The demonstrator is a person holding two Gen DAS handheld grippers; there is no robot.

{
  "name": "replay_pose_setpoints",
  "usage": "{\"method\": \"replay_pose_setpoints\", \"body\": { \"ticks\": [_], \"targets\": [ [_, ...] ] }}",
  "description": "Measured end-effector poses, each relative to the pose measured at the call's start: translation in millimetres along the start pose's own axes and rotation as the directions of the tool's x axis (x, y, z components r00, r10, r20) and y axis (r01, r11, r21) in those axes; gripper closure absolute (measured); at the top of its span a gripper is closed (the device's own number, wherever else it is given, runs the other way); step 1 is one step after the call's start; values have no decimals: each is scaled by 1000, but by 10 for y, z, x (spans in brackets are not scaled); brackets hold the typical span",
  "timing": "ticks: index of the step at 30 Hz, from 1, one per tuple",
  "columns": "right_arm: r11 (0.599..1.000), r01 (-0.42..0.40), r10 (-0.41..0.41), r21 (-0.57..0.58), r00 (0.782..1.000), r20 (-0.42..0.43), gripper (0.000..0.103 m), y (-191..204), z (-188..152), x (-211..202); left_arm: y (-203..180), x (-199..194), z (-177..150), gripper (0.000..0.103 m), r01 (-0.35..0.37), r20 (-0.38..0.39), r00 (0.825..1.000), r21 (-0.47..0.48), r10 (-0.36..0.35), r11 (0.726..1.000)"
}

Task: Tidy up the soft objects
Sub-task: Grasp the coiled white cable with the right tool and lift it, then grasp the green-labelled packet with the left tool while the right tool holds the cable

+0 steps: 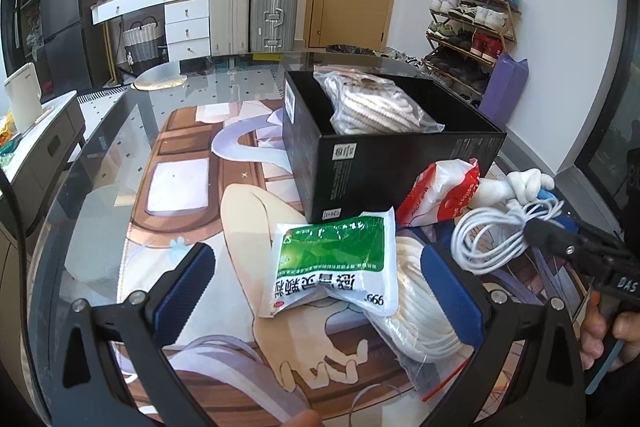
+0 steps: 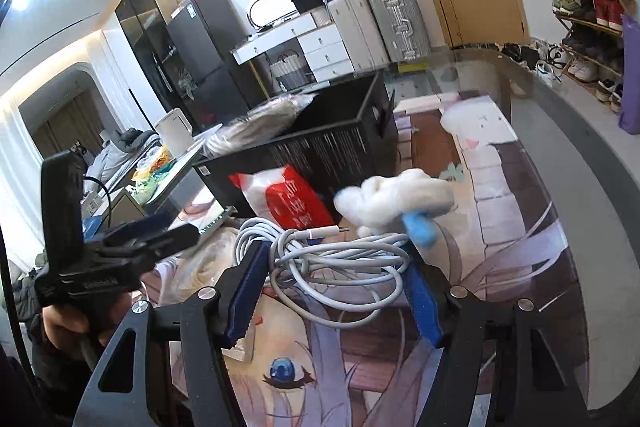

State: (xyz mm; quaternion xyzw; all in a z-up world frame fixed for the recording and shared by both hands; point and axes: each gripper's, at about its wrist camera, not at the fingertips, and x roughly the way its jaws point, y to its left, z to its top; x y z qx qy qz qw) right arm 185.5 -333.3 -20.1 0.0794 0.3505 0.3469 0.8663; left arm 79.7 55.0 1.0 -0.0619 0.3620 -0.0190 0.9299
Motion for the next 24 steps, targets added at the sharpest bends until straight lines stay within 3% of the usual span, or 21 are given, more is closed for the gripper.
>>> {"method": "replay_pose_setpoints", "body": {
  "ticks": [9, 16, 24],
  "targets": [
    [999, -26, 29, -36, 996, 87, 38, 155, 128, -244, 101, 67, 5, 0, 43, -36, 998, -59, -45, 997],
    [998, -33, 38, -55, 995, 94, 38, 195, 181, -284, 150, 234, 4, 0, 54, -132, 989, -100, -67, 994],
    [996, -42, 50, -82, 994, 94, 38, 248, 217, -261, 142, 274, 49, 7, 70, -150, 985, -89, -83, 994]
  ]
}}
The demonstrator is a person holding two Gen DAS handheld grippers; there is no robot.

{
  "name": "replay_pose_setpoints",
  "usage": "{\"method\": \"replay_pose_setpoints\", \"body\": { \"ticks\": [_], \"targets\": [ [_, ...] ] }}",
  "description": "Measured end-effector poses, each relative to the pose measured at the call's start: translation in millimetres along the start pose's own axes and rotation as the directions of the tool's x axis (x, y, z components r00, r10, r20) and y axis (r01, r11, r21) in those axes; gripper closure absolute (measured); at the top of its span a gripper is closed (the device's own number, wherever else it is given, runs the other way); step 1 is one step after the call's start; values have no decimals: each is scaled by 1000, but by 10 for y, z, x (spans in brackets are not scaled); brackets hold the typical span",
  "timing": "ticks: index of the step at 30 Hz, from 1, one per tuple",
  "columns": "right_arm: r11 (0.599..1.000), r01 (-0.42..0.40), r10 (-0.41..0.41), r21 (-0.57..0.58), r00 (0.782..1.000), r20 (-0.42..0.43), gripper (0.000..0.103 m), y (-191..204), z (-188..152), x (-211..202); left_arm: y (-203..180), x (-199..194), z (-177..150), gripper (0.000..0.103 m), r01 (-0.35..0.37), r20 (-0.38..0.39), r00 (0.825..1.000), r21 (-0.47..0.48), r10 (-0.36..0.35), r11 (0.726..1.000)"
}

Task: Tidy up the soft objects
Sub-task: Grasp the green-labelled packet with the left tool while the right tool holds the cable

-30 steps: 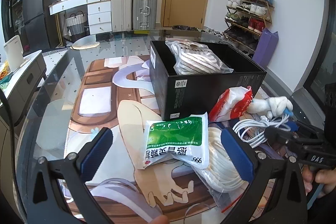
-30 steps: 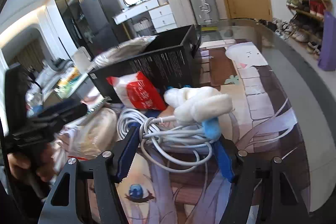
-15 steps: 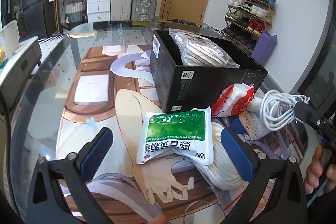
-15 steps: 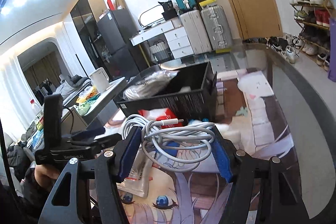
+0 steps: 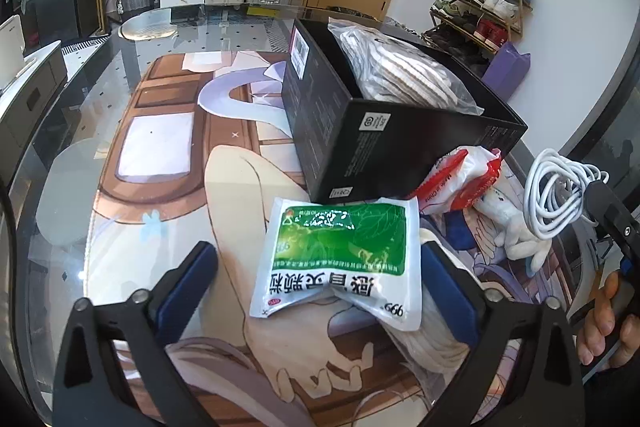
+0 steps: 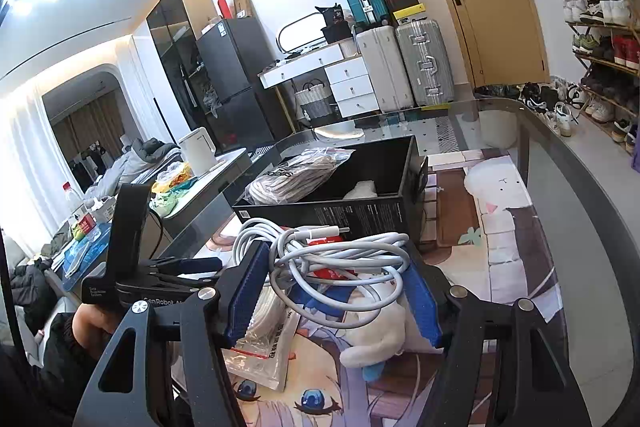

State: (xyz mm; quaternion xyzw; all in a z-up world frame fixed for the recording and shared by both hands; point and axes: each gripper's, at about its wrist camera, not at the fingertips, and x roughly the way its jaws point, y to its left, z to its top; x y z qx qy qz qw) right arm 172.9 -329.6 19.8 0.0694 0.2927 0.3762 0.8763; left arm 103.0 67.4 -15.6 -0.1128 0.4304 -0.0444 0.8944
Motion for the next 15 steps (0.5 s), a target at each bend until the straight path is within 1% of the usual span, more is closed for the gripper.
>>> {"method": "replay_pose_setpoints", "body": {
  "ticks": [2, 3, 4, 5, 6, 7, 10, 12, 15],
  "targets": [
    [1000, -3, 3, 5, 1000, 4, 38, -9, -2, -2, -10, 2, 8, 18, -17, 3, 1000, 18, 17, 1000],
    [1000, -5, 5, 6, 1000, 4, 38, -1, -5, -7, -24, -7, 11, 30, -30, 6, 1000, 28, 30, 999],
    [1000, -6, 6, 6, 1000, 4, 38, -6, -10, -9, -21, -18, 14, 35, -28, 7, 1000, 24, 28, 999],
    [1000, -9, 9, 8, 1000, 3, 38, -4, -17, -12, -17, -26, 15, 37, -26, 7, 1000, 21, 25, 999],
    [1000, -11, 11, 8, 1000, 1, 38, -8, -17, -5, -18, -38, 12, 42, -23, 10, 1000, 24, 23, 999],
    [1000, -10, 10, 7, 1000, 0, 38, -3, -19, -4, -19, -55, 7, 50, -19, 16, 1000, 25, 18, 1000],
    [1000, -13, 13, 9, 1000, -2, 38, -15, -21, 2, -17, -84, -4, 57, -25, 25, 999, 20, 25, 999],
    [1000, -14, 14, 11, 1000, 0, 38, -25, -17, -6, -34, -114, -21, 59, -33, 37, 999, 23, 32, 999],
    [1000, -9, 9, 13, 1000, 6, 38, -35, 3, -11, -71, -183, -37, 60, -38, 55, 998, 39, 36, 999]
  ]
}}
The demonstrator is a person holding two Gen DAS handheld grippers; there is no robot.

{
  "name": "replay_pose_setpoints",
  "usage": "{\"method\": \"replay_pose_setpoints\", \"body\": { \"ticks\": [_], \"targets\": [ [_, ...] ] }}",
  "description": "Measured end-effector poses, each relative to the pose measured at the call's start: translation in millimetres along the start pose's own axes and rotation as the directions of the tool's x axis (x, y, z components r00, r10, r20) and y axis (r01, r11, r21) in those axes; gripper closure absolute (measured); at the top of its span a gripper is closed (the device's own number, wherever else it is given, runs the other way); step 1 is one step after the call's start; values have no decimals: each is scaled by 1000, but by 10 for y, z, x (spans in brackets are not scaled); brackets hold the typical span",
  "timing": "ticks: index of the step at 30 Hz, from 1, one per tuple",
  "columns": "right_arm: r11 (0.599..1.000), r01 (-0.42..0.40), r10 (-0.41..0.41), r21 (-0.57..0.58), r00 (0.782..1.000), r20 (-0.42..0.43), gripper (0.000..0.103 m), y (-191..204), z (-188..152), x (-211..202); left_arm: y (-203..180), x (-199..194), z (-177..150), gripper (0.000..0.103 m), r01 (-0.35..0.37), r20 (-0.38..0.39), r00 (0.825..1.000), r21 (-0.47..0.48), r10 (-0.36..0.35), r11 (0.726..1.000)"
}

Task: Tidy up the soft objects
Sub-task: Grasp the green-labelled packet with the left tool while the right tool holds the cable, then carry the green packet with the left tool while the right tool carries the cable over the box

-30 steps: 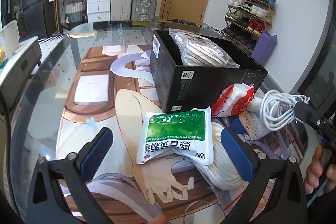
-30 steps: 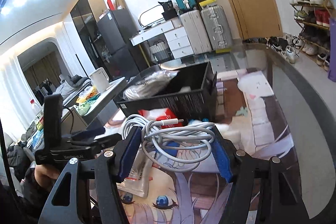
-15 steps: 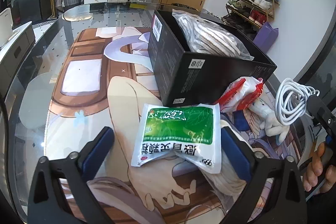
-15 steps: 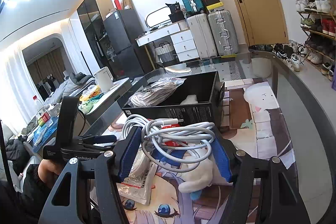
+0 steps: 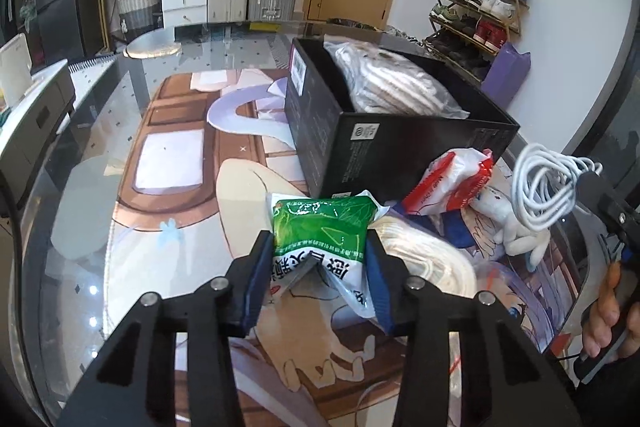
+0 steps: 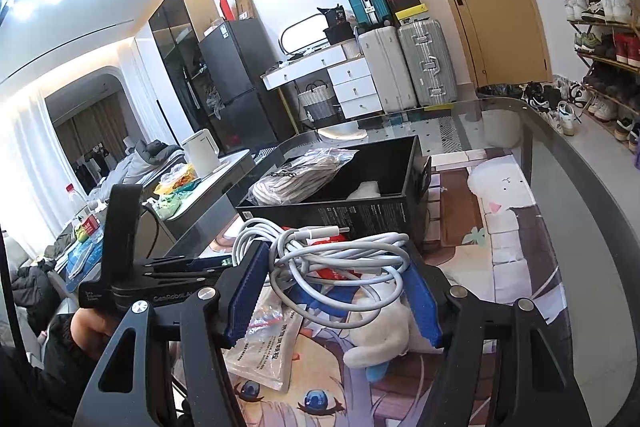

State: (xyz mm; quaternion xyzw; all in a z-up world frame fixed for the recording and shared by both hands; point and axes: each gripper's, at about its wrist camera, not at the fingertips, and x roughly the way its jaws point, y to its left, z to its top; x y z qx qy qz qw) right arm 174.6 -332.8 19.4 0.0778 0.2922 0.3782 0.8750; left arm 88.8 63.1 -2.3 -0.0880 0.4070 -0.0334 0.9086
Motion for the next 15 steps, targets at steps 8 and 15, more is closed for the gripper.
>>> {"method": "replay_pose_setpoints", "body": {
  "ticks": [8, 15],
  "targets": [
    [1000, 6, -6, 5, 1000, 18, 38, -24, 15, -56, -50, -218, -3, 60, 11, 53, 999, 13, -12, 1000],
    [1000, 29, -28, -12, 999, 36, 38, -19, 39, -114, -96, -435, 72, 60, 22, 119, 993, 24, -25, 999]
  ]
}}
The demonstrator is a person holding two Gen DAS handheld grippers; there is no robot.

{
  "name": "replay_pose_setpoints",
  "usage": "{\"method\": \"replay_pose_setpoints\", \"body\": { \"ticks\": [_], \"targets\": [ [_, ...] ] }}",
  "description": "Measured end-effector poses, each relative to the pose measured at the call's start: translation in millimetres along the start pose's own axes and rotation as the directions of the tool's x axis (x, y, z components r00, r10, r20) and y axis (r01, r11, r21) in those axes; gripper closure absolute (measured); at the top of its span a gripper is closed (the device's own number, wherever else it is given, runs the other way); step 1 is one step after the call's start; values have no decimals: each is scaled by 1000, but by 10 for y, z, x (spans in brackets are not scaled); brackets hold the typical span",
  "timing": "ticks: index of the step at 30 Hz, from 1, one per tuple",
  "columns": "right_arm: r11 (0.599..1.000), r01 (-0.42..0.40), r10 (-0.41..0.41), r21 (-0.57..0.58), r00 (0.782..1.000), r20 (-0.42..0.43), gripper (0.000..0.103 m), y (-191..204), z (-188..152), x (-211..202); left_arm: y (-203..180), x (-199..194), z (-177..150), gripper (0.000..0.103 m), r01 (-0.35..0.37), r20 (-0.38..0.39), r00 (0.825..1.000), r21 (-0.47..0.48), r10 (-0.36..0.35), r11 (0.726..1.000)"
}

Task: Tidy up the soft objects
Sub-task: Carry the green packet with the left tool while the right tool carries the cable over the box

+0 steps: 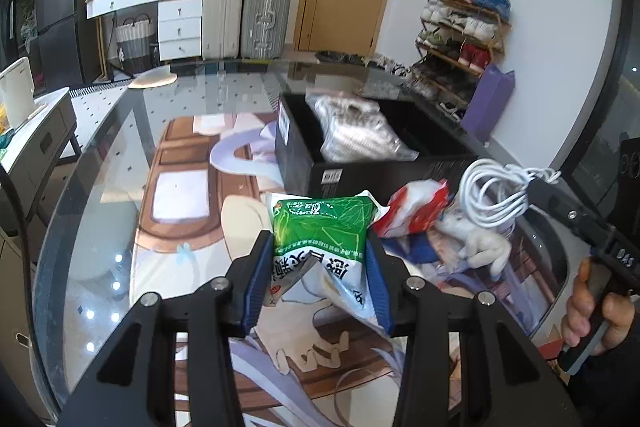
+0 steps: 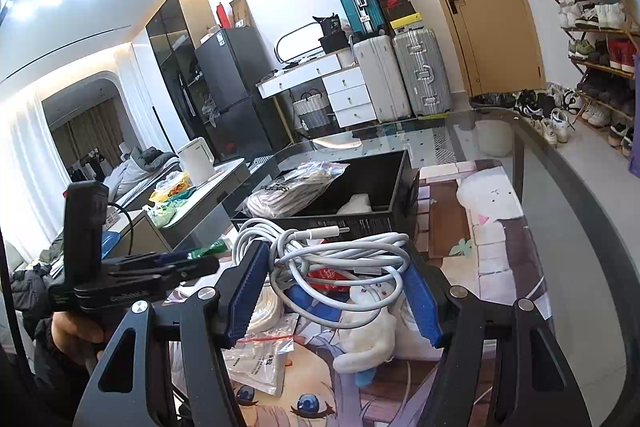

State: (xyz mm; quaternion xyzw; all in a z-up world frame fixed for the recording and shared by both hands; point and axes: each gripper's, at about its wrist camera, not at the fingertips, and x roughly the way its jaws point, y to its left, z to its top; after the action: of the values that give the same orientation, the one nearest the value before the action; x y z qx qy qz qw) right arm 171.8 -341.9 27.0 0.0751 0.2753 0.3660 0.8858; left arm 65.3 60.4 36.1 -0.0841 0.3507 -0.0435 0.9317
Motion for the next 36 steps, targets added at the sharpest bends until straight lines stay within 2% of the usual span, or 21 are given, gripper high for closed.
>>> {"method": "replay_pose_setpoints", "body": {
  "ticks": [7, 16, 26, 36],
  "targets": [
    [998, 56, -55, -23, 998, 29, 38, -19, 110, -71, -66, -190, 133, 60, 18, 65, 998, 4, -19, 1000],
    [991, 119, -115, -69, 992, 58, 38, 3, 377, -86, -130, -230, 375, 60, 26, 121, 992, 23, -28, 999],
    [981, 165, -160, -98, 985, 61, 38, 26, 614, 47, -225, -86, 647, 60, 14, 159, 987, 57, -23, 998],
    [957, 225, -221, -185, 974, 44, 38, 102, 737, 320, -236, 195, 834, 60, 7, 162, 987, 64, -17, 998]
  ]
}}
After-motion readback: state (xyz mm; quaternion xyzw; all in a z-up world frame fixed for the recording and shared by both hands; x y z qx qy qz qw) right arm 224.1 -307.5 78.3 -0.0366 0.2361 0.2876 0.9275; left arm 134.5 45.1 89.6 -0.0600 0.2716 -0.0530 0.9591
